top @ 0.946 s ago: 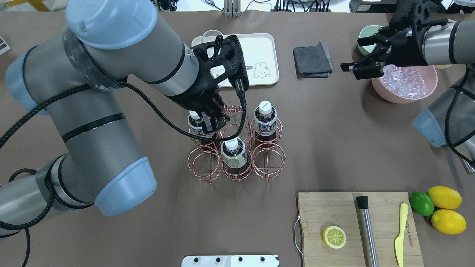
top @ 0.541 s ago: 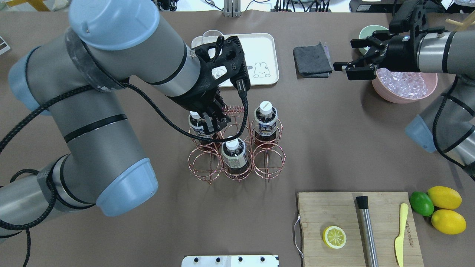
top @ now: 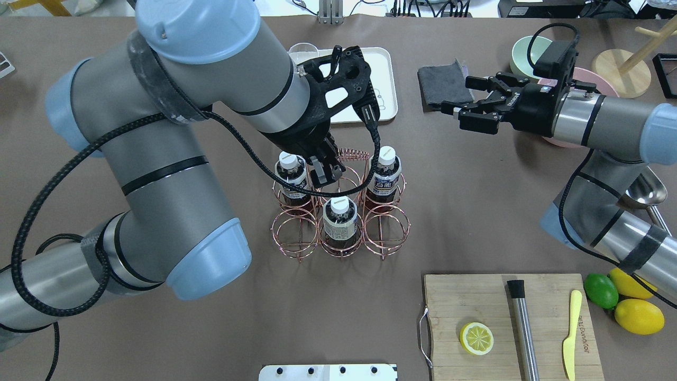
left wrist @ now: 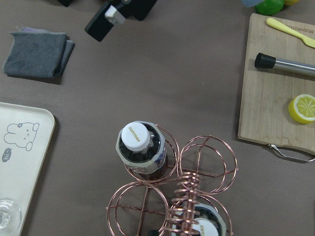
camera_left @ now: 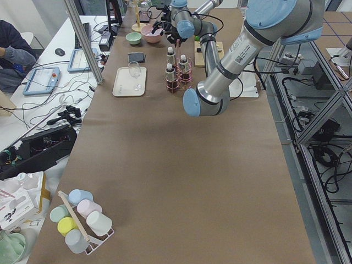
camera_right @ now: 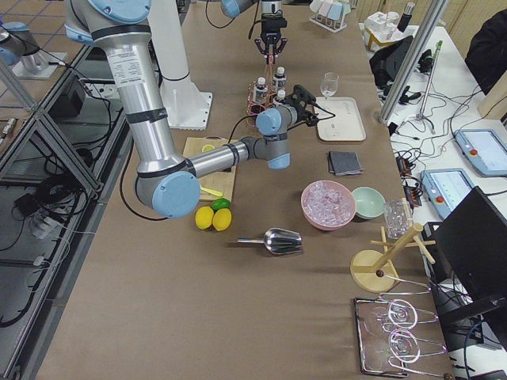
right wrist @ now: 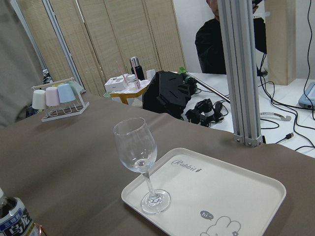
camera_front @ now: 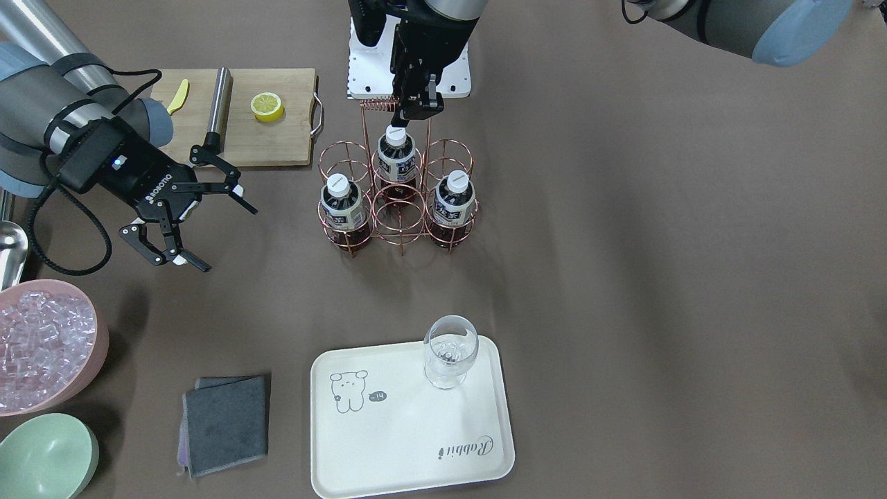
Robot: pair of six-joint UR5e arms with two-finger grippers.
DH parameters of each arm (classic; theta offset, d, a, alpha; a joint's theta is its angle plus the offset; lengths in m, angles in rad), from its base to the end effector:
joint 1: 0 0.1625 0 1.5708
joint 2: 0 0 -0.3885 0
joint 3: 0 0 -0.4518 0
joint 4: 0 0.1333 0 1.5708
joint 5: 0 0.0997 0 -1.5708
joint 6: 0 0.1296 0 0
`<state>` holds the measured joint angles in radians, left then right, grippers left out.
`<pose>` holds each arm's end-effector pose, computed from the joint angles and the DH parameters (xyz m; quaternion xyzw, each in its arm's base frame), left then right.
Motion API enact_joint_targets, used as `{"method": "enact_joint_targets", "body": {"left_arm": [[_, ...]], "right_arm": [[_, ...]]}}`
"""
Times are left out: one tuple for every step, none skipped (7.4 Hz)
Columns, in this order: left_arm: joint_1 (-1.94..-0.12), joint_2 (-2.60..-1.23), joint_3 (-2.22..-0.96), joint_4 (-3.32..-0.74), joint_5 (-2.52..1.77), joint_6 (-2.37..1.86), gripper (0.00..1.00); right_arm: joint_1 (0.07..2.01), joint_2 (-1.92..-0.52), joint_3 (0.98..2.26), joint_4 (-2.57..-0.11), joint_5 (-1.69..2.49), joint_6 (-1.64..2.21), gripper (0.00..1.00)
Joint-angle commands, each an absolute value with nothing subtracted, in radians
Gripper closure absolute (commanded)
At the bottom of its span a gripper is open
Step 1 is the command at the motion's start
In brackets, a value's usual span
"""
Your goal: Take tea from basket to plate
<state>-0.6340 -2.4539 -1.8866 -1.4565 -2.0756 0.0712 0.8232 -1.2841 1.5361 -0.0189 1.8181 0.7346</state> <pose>0.4506 -0.4190 -0.0470 0.3640 0.4038 0.5134 0.6640 -0.3651 -0.5432 0.2965 0.5227 -0.5820 -0.1008 0.6147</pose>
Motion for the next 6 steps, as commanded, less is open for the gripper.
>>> {"method": "enact_joint_targets", "body": {"left_arm": [[-0.632, -2.477, -1.867, -1.459, -2.077, 0.048, 1.00], [-0.632, -2.477, -1.868, -1.459, -2.077, 0.048, 1.00], [-0.632, -2.477, -1.868, -1.459, -2.077, 0.048, 1.00], [-0.632, -2.477, -1.868, -1.459, -2.077, 0.046, 1.00], [-0.632, -2.476, -1.868, -1.459, -2.077, 0.046, 1.00], [-0.632, -2.476, -1.870, -1.459, -2.077, 0.046, 1.00]], "right_arm": [[0.775, -1.266, 1.563, -0.101, 1.795, 0.709, 0.00], [0.766, -1.256, 1.569, -0.119, 1.777, 0.707, 0.00], [0.758, -1.244, 1.584, -0.132, 1.761, 0.707, 0.00], [0.746, -1.240, 1.603, -0.153, 1.747, 0.707, 0.00], [0.735, -1.239, 1.633, -0.193, 1.744, 0.706, 0.00], [0.718, -1.239, 1.650, -0.224, 1.741, 0.677, 0.00]]}}
